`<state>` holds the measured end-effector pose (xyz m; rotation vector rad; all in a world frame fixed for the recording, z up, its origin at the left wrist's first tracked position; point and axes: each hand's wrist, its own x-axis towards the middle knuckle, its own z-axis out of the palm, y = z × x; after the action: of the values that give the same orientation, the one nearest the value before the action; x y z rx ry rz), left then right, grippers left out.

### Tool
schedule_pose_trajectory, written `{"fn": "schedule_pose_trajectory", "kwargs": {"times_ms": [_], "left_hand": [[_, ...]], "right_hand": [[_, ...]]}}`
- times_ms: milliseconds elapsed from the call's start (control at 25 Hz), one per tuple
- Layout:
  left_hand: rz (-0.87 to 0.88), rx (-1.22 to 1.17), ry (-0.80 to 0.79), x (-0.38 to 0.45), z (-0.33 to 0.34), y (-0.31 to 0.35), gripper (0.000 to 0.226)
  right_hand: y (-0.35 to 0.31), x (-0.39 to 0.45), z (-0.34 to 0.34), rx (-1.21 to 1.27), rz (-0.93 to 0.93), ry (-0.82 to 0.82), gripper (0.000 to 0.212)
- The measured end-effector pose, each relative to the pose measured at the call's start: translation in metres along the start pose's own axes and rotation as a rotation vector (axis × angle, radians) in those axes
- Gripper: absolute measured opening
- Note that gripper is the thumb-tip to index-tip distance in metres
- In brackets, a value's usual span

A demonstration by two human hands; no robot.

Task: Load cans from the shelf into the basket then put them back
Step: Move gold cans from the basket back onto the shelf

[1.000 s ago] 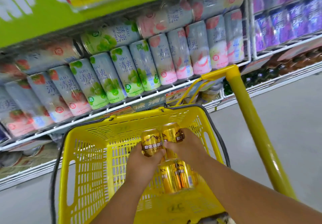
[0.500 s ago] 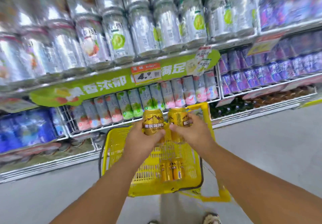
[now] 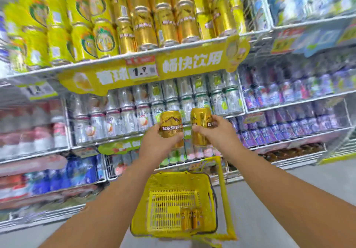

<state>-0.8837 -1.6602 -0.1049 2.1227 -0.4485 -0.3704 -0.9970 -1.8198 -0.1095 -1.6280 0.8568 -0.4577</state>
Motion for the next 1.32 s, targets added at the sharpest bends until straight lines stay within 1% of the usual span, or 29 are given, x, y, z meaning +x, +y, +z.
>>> {"fn": "schedule_pose_trajectory", "kwargs": {"times_ms": [80,120,160,240,280,400,560,720,800,840,880,920,960,1040,1080,1120,1160,1200,1240,1320], "left_hand": [[0.03,-0.042,0.009,-0.003,-0.017,0.032,0.044],[0.044,-0.051,0.003,-0.006,-0.024,0.047,0.036],[0.06,-0.058,-0.005,-0.009,-0.031,0.061,0.033],[0.102,-0.082,-0.024,-0.015,-0.044,0.086,0.029],[0.114,-0.108,-0.033,-0.016,-0.048,0.096,0.028],[0.144,-0.139,-0.033,-0.021,-0.056,0.123,0.032],[0.163,-0.144,-0.017,-0.018,-0.059,0.162,0.026],[0.19,-0.161,0.007,-0.02,-0.062,0.207,0.038],[0.189,-0.131,0.033,0.0,-0.059,0.217,0.029],[0.196,-0.099,0.035,0.01,-0.058,0.223,0.036],[0.219,-0.088,0.04,0.015,-0.057,0.233,0.051],[0.22,-0.067,0.04,0.026,-0.055,0.239,0.05],[0.234,-0.048,0.055,0.038,-0.052,0.247,0.04],[0.264,-0.036,0.067,0.056,-0.044,0.261,0.044],[0.271,-0.026,0.082,0.07,-0.038,0.264,0.042],[0.282,-0.004,0.093,0.08,-0.033,0.268,0.047],[0.282,0.021,0.097,0.089,-0.026,0.273,0.067],[0.288,0.024,0.114,0.094,-0.021,0.278,0.082],[0.289,0.037,0.123,0.102,-0.015,0.282,0.083],[0.279,0.069,0.157,0.111,-0.004,0.291,0.067]], "right_hand": [[-0.037,-0.003,-0.015,0.029,-0.039,0.013,0.058],[-0.051,-0.003,-0.023,0.025,-0.056,0.011,0.059],[-0.065,-0.006,-0.03,0.013,-0.083,0.023,0.065],[-0.086,-0.007,-0.043,-0.009,-0.13,0.043,0.086],[-0.096,-0.009,-0.049,-0.024,-0.156,0.041,0.091],[-0.121,-0.01,-0.069,-0.017,-0.189,0.028,0.095],[-0.159,-0.002,-0.091,-0.042,-0.231,0.014,0.093],[-0.19,0.014,-0.114,-0.054,-0.267,0.007,0.092],[-0.202,0.024,-0.126,-0.057,-0.264,0.005,0.093],[-0.208,0.031,-0.132,-0.061,-0.25,0.016,0.092],[-0.215,0.036,-0.138,-0.069,-0.24,0.032,0.091],[-0.22,0.042,-0.143,-0.072,-0.239,0.053,0.09],[-0.225,0.051,-0.149,-0.071,-0.246,0.084,0.088],[-0.232,0.066,-0.159,-0.069,-0.253,0.146,0.085],[-0.235,0.073,-0.163,-0.071,-0.255,0.169,0.086],[-0.238,0.08,-0.166,-0.083,-0.25,0.193,0.087],[-0.24,0.088,-0.17,-0.101,-0.244,0.218,0.088],[-0.243,0.095,-0.172,-0.123,-0.241,0.24,0.089],[-0.245,0.103,-0.175,-0.147,-0.242,0.254,0.089],[-0.248,0.118,-0.18,-0.182,-0.241,0.266,0.087]]}}
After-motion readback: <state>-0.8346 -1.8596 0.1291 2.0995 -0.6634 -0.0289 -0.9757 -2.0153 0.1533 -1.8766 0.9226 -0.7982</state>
